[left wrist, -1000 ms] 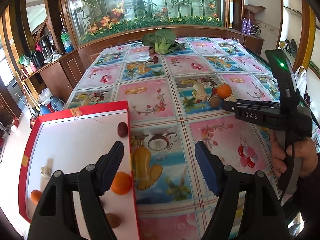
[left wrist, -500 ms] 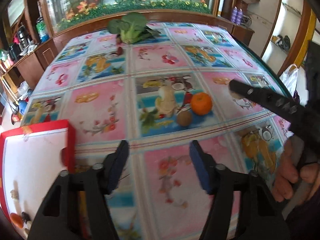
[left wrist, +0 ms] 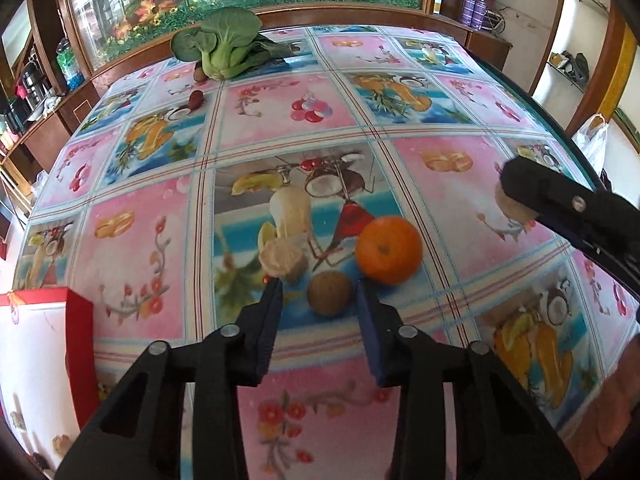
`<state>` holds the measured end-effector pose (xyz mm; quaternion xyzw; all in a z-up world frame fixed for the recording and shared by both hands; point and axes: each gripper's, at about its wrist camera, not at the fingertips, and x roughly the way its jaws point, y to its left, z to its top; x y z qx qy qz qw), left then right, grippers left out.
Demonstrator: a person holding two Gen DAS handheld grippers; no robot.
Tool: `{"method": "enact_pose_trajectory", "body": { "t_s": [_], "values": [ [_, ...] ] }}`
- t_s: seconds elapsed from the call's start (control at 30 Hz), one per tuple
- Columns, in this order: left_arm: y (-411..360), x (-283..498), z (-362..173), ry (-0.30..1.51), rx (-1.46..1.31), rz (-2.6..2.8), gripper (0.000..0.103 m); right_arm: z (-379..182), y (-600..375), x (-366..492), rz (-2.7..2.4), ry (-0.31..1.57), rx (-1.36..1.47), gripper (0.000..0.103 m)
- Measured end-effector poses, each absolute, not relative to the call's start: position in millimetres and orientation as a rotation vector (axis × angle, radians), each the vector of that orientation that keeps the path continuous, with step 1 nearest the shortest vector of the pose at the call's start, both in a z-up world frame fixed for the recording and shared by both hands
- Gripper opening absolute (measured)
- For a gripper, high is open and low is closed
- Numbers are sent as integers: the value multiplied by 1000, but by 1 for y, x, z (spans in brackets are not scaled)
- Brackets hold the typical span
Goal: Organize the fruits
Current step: 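Grasp a brown kiwi with the left tool while the right grasps a beige chunk, then carry the kiwi and chunk into the tray and open both tools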
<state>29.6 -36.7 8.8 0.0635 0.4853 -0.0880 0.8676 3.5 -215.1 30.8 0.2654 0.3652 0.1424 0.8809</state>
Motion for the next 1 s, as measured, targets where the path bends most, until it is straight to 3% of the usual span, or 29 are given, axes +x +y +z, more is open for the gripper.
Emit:
{"method": "enact_pose_trajectory", "body": {
  "t_s": [0.1,0.47,1.0],
  "values": [
    [-38,33,7,1016,123,-202,24,30,-214,5,293,765,552,28],
    [-18,9,29,945,100,-159,24,30,-212,4,261,738,500,28],
    [116,-66,94,776,-21,19,24,44,-142,-20,361,661,390,27]
  ]
}}
